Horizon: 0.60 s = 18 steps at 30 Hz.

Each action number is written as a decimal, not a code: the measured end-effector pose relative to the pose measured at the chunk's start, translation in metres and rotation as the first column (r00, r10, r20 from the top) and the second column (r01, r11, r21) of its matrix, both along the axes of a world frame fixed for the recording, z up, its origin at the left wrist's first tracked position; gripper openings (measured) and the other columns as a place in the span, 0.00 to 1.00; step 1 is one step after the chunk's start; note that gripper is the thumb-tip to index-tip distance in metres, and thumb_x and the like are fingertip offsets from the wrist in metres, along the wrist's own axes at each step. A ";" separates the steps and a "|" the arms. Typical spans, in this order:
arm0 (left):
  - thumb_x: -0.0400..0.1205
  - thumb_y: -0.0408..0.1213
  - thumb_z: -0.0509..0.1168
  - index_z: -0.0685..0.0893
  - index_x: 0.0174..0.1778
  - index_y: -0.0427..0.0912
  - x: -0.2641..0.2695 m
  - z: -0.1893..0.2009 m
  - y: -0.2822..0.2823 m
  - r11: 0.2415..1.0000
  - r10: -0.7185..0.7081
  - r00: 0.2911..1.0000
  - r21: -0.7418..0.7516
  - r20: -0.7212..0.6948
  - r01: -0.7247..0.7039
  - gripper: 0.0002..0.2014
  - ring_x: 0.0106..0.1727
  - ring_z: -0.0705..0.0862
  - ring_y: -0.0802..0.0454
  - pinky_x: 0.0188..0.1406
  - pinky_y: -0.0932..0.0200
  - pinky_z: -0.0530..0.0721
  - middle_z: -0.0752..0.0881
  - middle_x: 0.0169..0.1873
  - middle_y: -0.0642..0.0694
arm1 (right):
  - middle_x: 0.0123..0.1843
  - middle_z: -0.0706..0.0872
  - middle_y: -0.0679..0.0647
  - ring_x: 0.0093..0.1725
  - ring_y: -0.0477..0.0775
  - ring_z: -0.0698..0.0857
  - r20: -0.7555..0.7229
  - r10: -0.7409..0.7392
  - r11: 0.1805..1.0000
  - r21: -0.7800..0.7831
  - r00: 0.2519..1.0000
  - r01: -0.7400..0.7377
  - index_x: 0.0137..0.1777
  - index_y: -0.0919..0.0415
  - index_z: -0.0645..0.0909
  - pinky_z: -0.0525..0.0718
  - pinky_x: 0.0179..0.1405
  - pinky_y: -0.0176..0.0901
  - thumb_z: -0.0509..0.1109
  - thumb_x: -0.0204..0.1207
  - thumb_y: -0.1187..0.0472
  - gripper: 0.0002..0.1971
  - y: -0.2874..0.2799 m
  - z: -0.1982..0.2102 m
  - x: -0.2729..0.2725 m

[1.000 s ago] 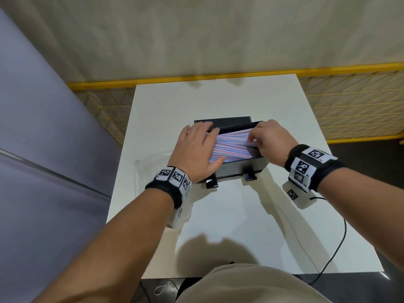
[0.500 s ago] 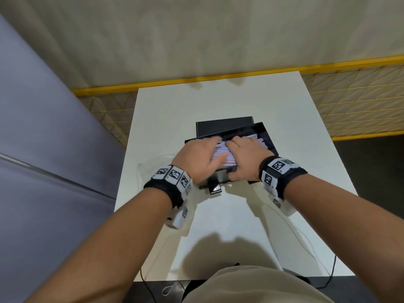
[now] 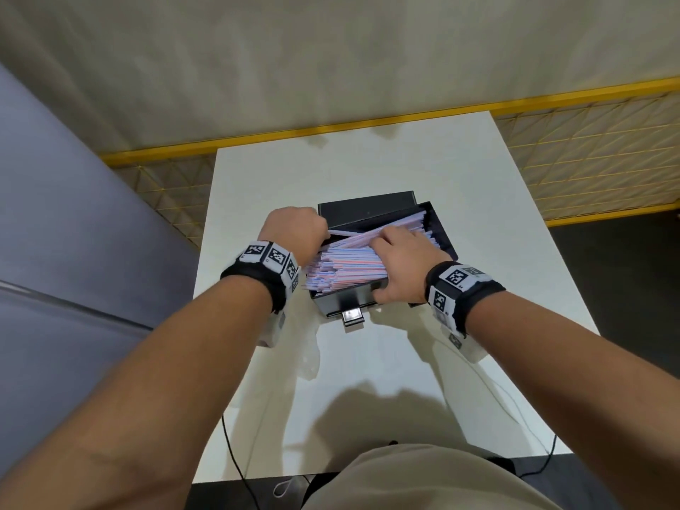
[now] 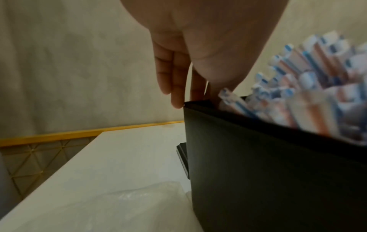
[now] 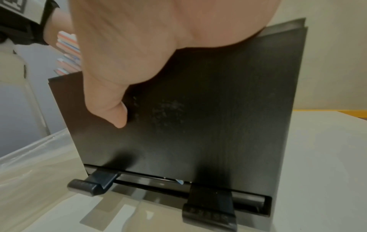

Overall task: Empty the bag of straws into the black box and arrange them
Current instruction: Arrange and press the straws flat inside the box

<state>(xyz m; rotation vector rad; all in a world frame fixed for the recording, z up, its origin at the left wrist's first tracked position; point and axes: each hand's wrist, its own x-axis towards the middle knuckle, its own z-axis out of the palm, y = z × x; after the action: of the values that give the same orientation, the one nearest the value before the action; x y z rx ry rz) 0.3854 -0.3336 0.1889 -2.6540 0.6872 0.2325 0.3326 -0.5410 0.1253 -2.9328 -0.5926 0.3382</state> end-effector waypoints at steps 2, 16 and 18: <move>0.89 0.40 0.62 0.90 0.58 0.48 -0.002 0.006 0.002 0.996 -0.066 0.998 0.055 0.008 0.066 0.11 0.44 0.83 0.39 0.39 0.53 0.73 0.80 0.43 0.45 | 0.57 0.71 0.55 0.55 0.61 0.75 0.030 -0.007 1.000 0.016 1.000 0.007 0.60 0.56 0.75 0.79 0.55 0.53 0.72 0.56 0.34 0.36 -0.001 0.001 -0.002; 0.90 0.50 0.61 0.93 0.56 0.48 -0.017 0.000 0.051 0.899 -0.022 1.000 -0.437 0.015 0.026 0.16 0.50 0.85 0.42 0.45 0.47 0.85 0.88 0.50 0.46 | 0.70 0.73 0.62 0.68 0.65 0.73 0.330 -0.006 0.970 0.231 0.944 -0.075 0.80 0.61 0.68 0.67 0.75 0.61 0.70 0.65 0.30 0.49 -0.008 0.011 -0.013; 0.89 0.45 0.61 0.89 0.67 0.45 -0.023 -0.012 0.044 0.897 -0.006 0.999 -0.441 -0.035 -0.010 0.16 0.60 0.82 0.40 0.56 0.42 0.85 0.86 0.59 0.43 | 0.68 0.74 0.61 0.66 0.64 0.74 0.361 -0.011 0.964 0.253 0.933 -0.086 0.78 0.62 0.71 0.68 0.73 0.61 0.70 0.68 0.32 0.44 -0.010 0.013 -0.015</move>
<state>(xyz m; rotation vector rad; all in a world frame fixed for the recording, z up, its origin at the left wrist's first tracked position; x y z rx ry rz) 0.3620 -0.2894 0.1773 -3.0885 0.8325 0.1347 0.3180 -0.5513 0.1379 -2.7344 -0.6785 -0.2675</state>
